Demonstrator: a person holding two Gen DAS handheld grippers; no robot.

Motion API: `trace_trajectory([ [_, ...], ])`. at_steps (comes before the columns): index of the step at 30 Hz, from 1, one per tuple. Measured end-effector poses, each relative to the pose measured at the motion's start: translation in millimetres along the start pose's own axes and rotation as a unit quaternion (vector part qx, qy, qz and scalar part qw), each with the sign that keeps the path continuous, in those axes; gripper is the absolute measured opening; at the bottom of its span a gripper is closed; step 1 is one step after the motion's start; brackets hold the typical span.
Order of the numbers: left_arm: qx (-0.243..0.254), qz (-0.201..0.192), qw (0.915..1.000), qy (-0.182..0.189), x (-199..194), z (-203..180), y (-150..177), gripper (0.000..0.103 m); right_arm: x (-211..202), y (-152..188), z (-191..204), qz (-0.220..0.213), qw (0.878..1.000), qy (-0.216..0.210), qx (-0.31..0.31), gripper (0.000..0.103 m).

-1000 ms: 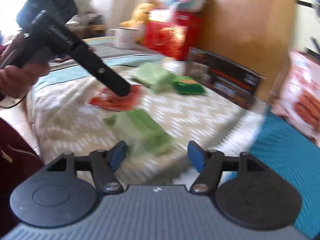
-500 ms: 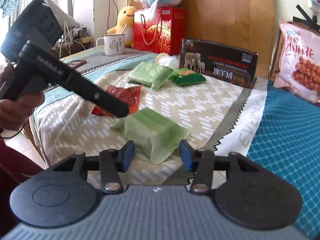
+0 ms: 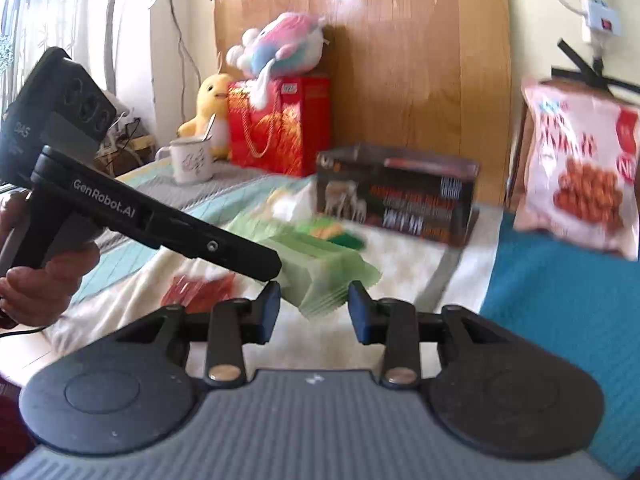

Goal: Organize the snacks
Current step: 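Lower the green pastry into the tin and open the left gripper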

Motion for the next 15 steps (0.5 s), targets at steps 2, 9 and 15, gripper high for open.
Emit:
trace_trajectory([
  [2, 0.009, -0.016, 0.9997, -0.014, 5, 8, -26, 0.040, 19, -19, -8, -0.016, 1.000, 0.005, -0.001, 0.040],
  [9, 0.002, -0.053, 0.9971, -0.055, 46, 57, -106, 0.042, 101, -73, -45, -0.033, 0.999, 0.017, 0.022, 0.040],
  [15, -0.036, -0.045, 0.9939, -0.093, 80, 110, -131, 0.040, 168, -79, -54, -0.011, 0.999, 0.046, 0.007, 0.042],
])
Point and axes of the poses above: each gripper's, at about its wrist camera, not at the fingertips, and x roughly the way its jaws point, z to its left, y to its underside, the point moved 1 cm from there along x, roughly the way its jaws point, and after that the axes turned 8 degrees about y, right-handed, at the moved point
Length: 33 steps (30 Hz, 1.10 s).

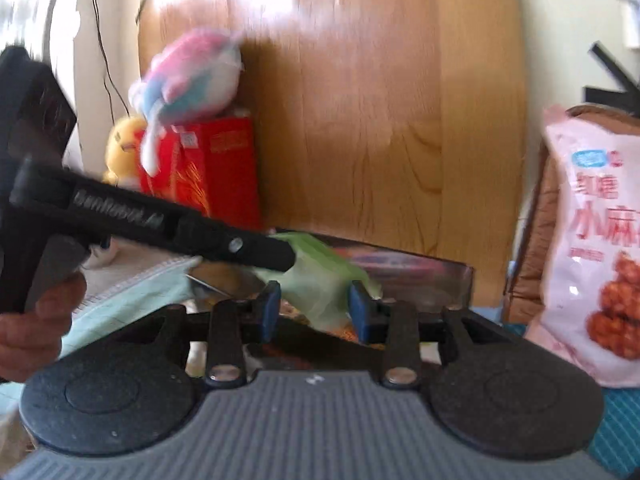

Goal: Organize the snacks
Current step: 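Lower the green pastry into the tin and open the left gripper, then grasp the yellow-lidded jelly cup with the left gripper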

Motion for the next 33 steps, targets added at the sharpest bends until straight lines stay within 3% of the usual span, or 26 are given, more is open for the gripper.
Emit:
trace_trajectory([
  [2, -0.018, -0.013, 0.9996, 0.014, -14, 11, 0, 0.040, -6, 2, 6, -0.012, 1.000, 0.007, -0.009, 0.042],
  [5, -0.022, -0.049, 0.9985, 0.014, -59, 23, 12, 0.040, -34, 8, 6, -0.030, 0.999, -0.033, 0.014, 0.042],
  [9, -0.051, -0.034, 0.9981, 0.009, -94, 43, 46, 0.040, -45, 28, 25, 0.025, 0.994, -0.107, 0.019, 0.042],
  [15, -0.095, 0.002, 0.9954, -0.012, -90, 63, 74, 0.045, -15, 38, 75, 0.079, 0.988, -0.130, -0.023, 0.042],
  [17, -0.099, 0.021, 0.9944, -0.028, -75, 65, 78, 0.040, 0, 39, 86, 0.087, 0.988, -0.120, -0.041, 0.043],
  [19, -0.109, 0.025, 0.9935, -0.018, -69, 65, 82, 0.035, 2, 39, 94, 0.088, 0.989, -0.108, -0.056, 0.037],
  [21, -0.101, 0.023, 0.9945, -0.016, -75, 53, 80, 0.034, -9, 35, 92, 0.088, 0.990, -0.100, -0.047, 0.037],
  [26, -0.057, 0.005, 0.9976, 0.038, -104, 1, 86, 0.032, -78, 34, 74, 0.043, 0.995, -0.087, -0.036, 0.036],
  [33, -0.005, 0.045, 0.9968, 0.065, -113, -67, 145, 0.032, -161, 80, 60, 0.066, 0.995, -0.068, -0.036, 0.037],
])
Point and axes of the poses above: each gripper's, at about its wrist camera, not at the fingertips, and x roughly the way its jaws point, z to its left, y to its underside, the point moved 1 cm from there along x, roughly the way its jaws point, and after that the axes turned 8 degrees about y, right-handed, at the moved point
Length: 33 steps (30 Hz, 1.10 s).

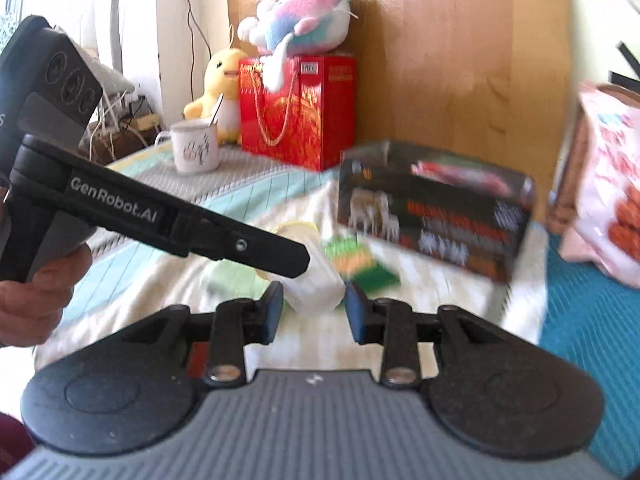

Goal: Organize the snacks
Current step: 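Grasp the yellow-lidded jelly cup with the left gripper, then lower the jelly cup into the tin and open the left gripper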

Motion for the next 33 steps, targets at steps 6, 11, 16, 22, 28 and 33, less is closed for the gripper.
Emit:
trace_trajectory([
  [6, 0.003, 0.045, 0.9987, 0.026, -3, -22, 53, 0.032, -28, 43, 18, 0.029, 0.999, -0.002, -0.019, 0.037],
  [11, 0.028, 0.057, 0.9978, 0.016, -3, -33, 72, 0.032, -30, 61, 32, 0.032, 0.998, 0.013, -0.045, 0.038],
  [16, 0.038, 0.047, 0.9982, 0.006, -10, -37, 70, 0.046, -29, 63, 33, 0.020, 0.999, 0.012, -0.039, 0.044],
  [22, 0.027, 0.050, 0.9983, 0.013, -1, -32, 68, 0.037, -24, 63, 32, 0.014, 1.000, 0.009, -0.017, 0.044],
  [28, 0.055, 0.018, 0.9980, 0.025, -15, -43, 46, 0.037, -35, 42, 28, -0.017, 0.999, 0.022, -0.020, 0.042],
  [33, 0.076, -0.006, 0.9969, 0.016, -7, -46, 15, 0.037, -20, 11, 8, -0.027, 0.999, 0.033, -0.010, 0.042],
])
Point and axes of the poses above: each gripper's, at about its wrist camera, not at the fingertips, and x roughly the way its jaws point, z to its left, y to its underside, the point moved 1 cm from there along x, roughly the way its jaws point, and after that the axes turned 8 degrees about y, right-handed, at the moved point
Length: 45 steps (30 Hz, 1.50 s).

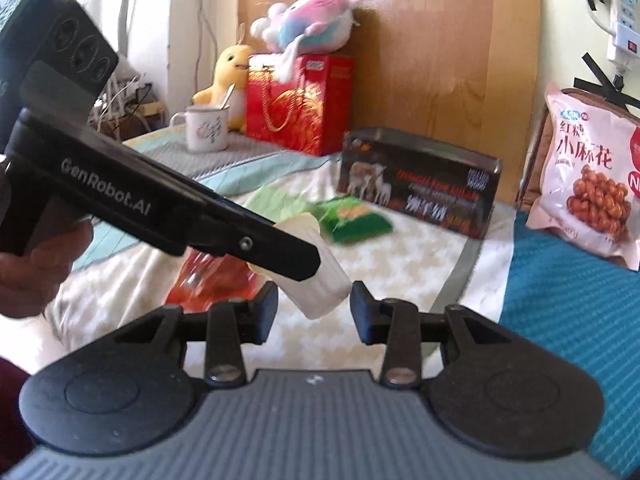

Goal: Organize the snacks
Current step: 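Lower the jelly cup into the tin and open the left gripper, then move the left gripper to the green biscuit packet and grasp it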

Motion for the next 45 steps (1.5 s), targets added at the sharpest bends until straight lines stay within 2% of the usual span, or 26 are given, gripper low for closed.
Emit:
trace_trajectory([
  [7, 0.013, -0.040, 0.9989, -0.018, 17, 20, -55, 0.037, 33, -41, -20, -0.030, 0.999, 0.030, -0.012, 0.042],
  [14, -0.004, -0.058, 0.9981, -0.020, 47, 65, -116, 0.037, 83, -78, -49, -0.055, 0.997, 0.054, -0.009, 0.042],
  [21, -0.026, -0.049, 0.9979, -0.034, 94, 109, -148, 0.036, 139, -92, -80, -0.045, 0.996, 0.073, 0.001, 0.042],
  [23, -0.027, -0.043, 0.9977, -0.045, 107, 118, -150, 0.035, 150, -91, -84, -0.043, 0.996, 0.073, 0.003, 0.043],
  [25, -0.034, -0.035, 0.9970, -0.060, 114, 127, -149, 0.035, 153, -92, -85, -0.051, 0.996, 0.074, 0.006, 0.050],
  [26, -0.041, -0.034, 0.9965, -0.064, 115, 131, -148, 0.035, 153, -93, -83, -0.052, 0.995, 0.081, 0.002, 0.050],
  [29, -0.052, -0.050, 0.9957, -0.057, 95, 135, -142, 0.035, 136, -92, -77, -0.072, 0.994, 0.083, 0.003, 0.050],
  [32, -0.056, -0.075, 0.9941, -0.056, 57, 134, -131, 0.035, 108, -82, -70, -0.086, 0.995, 0.047, 0.015, 0.050],
  [35, -0.069, -0.076, 0.9930, -0.058, 25, 136, -110, 0.035, 96, -65, -58, -0.055, 0.998, -0.005, 0.023, 0.050],
  [37, -0.085, -0.050, 0.9927, -0.068, 17, 139, -93, 0.035, 101, -51, -48, -0.012, 0.999, -0.024, 0.024, 0.050],
  [40, -0.107, -0.012, 0.9895, -0.096, 24, 148, -71, 0.035, 118, -36, -33, 0.041, 0.999, -0.014, 0.013, 0.050],
  [42, -0.123, 0.021, 0.9875, -0.097, 39, 155, -64, 0.035, 122, -33, -30, 0.048, 0.998, -0.023, 0.021, 0.053],
  [43, -0.125, 0.034, 0.9866, -0.099, 46, 157, -61, 0.035, 122, -34, -28, 0.052, 0.998, -0.020, 0.022, 0.060],
  [45, -0.118, 0.063, 0.9856, -0.104, 64, 159, -57, 0.038, 122, -34, -25, 0.062, 0.998, -0.017, 0.026, 0.060],
])
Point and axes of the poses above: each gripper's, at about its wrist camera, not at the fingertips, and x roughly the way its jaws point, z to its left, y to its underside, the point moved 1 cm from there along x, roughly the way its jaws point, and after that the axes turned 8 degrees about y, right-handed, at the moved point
